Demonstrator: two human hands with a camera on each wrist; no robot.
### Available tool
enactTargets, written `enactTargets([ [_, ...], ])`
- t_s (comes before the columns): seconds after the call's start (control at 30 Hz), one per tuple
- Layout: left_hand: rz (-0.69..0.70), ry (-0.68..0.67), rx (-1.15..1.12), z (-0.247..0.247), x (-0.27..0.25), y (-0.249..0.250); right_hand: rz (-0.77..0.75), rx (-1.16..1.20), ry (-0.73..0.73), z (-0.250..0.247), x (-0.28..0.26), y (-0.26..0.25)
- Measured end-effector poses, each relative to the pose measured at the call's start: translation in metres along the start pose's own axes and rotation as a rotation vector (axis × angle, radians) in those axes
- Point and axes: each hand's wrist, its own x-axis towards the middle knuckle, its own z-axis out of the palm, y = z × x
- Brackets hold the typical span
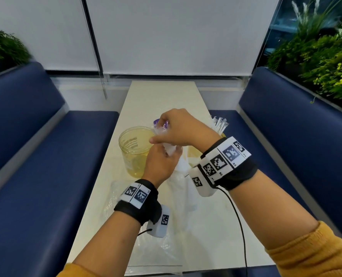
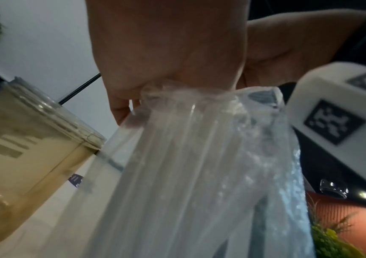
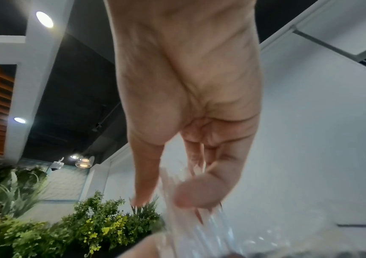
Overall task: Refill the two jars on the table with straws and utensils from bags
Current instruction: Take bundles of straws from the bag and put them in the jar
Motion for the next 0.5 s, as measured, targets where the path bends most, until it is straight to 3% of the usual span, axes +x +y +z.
enactTargets([
  [0.13,-0.017,-0.005,-0.08,-0.001,0.005,-0.007,-0.016,0.037,0.091,0.012,0.001,0.011],
  [0.23,-0.03,-0.031,-0.011,0.0,0.009,-0.009,0.012,-0.077,0.128,0.028,-0.002,0.019],
  [0.4,0.06,-0.017,0.013,-0.003,0.007,-0.005,-0.144,-0.196,0.201,0.05,-0.011,0.03],
  [0.5,0.011,-0.037,0.01,-0.004,0.005,-0.001,-0.196,-0.248,0.214,0.052,-0.008,0.033],
])
